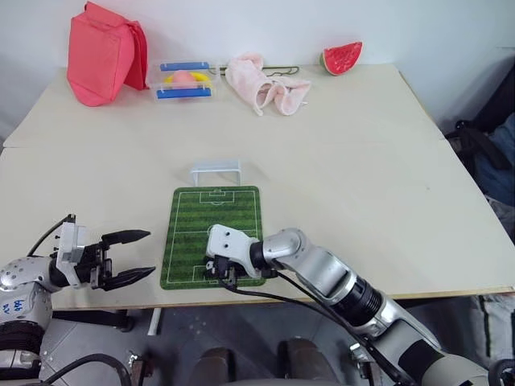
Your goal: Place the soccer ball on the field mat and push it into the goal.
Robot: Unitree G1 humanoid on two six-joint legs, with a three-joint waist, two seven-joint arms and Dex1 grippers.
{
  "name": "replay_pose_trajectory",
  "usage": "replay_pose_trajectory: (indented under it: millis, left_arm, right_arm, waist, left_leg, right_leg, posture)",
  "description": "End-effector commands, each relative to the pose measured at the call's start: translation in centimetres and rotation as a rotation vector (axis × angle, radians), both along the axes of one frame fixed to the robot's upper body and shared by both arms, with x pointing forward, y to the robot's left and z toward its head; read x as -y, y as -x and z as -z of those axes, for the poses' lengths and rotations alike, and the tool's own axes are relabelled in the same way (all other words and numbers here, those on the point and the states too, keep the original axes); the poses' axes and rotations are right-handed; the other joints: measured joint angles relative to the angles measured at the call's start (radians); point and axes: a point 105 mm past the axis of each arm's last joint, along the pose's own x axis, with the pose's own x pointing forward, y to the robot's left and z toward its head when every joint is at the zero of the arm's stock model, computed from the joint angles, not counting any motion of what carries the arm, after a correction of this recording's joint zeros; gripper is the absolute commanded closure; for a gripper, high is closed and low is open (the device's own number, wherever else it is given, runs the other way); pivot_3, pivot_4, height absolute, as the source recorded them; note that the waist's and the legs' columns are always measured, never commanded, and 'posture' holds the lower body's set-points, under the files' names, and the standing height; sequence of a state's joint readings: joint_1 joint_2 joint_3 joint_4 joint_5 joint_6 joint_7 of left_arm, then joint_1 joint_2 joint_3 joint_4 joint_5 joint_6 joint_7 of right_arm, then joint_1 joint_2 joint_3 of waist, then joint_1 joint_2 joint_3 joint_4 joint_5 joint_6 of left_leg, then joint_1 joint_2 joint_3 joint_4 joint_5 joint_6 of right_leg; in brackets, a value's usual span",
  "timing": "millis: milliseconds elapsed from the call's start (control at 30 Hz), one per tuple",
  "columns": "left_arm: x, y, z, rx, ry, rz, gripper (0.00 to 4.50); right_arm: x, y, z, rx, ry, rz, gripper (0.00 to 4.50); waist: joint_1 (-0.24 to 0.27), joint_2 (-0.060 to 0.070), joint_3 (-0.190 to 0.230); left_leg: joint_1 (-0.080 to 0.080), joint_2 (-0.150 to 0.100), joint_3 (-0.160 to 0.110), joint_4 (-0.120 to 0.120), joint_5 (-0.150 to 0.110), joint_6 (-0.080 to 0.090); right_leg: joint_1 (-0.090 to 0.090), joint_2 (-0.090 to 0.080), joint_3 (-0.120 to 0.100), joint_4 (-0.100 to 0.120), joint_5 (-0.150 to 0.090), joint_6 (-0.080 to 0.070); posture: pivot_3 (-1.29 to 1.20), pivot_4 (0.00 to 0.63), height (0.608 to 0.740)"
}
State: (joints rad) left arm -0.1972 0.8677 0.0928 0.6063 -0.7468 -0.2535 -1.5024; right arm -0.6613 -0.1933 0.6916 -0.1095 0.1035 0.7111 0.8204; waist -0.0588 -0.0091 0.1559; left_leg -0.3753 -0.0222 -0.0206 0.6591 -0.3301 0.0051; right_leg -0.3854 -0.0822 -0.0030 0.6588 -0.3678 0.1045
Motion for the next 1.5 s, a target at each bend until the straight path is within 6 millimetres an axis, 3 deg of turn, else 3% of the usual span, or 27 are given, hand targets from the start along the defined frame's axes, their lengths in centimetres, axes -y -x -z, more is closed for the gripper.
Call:
replay_pose_trajectory:
  millis: [33, 733, 967, 1133, 1500]
  left_arm:
    - [0.1, 1.3, -0.1, 0.007, -0.009, 0.106, 0.00]
    - [0.7, 0.2, -0.2, 0.046, 0.029, 0.088, 0.00]
    - [0.7, -0.1, -0.4, 0.054, 0.034, 0.080, 0.00]
    - [0.8, -0.4, -0.5, 0.064, 0.040, 0.077, 0.00]
    - [1.3, -1.0, -0.6, 0.068, 0.052, 0.084, 0.00]
  right_arm:
    - [-0.6, 0.7, -0.9, 0.012, -0.029, -0.038, 3.66]
    - [-0.5, 0.3, -0.5, -0.017, -0.050, -0.045, 3.66]
    - [-0.7, 0.3, -0.7, -0.009, -0.058, -0.044, 1.47]
    - [-0.7, 0.1, -1.3, -0.002, -0.071, -0.045, 1.47]
    - [-1.2, 0.7, -4.8, 0.031, -0.138, -0.103, 1.47]
  waist:
    - [0.001, 0.000, 0.000]
    - [0.002, 0.000, 0.000]
    - [0.002, 0.000, 0.000]
    - [0.003, 0.000, 0.000]
    - [0.002, 0.000, 0.000]
  left_leg:
    - [0.000, 0.000, 0.000, 0.000, 0.000, 0.000]
    - [0.000, 0.000, 0.000, 0.000, 0.000, 0.000]
    - [0.000, 0.000, 0.000, 0.000, 0.000, 0.000]
    - [0.000, 0.000, 0.000, 0.001, 0.000, 0.000]
    - [-0.001, 0.000, 0.000, 0.001, 0.000, 0.000]
  right_leg:
    - [0.000, 0.000, 0.000, 0.000, 0.000, 0.000]
    - [0.000, 0.000, -0.001, 0.000, 0.000, 0.000]
    - [0.000, 0.000, -0.001, 0.000, 0.000, 0.000]
    - [0.000, 0.000, -0.001, 0.000, 0.000, 0.000]
    - [-0.001, 0.000, -0.002, 0.000, 0.000, 0.000]
  posture:
    - [0.00, 0.150, 0.740]
    - [0.00, 0.150, 0.740]
    - [0.00, 0.150, 0.740]
    - [0.00, 0.150, 0.740]
    - [0.00, 0.150, 0.740]
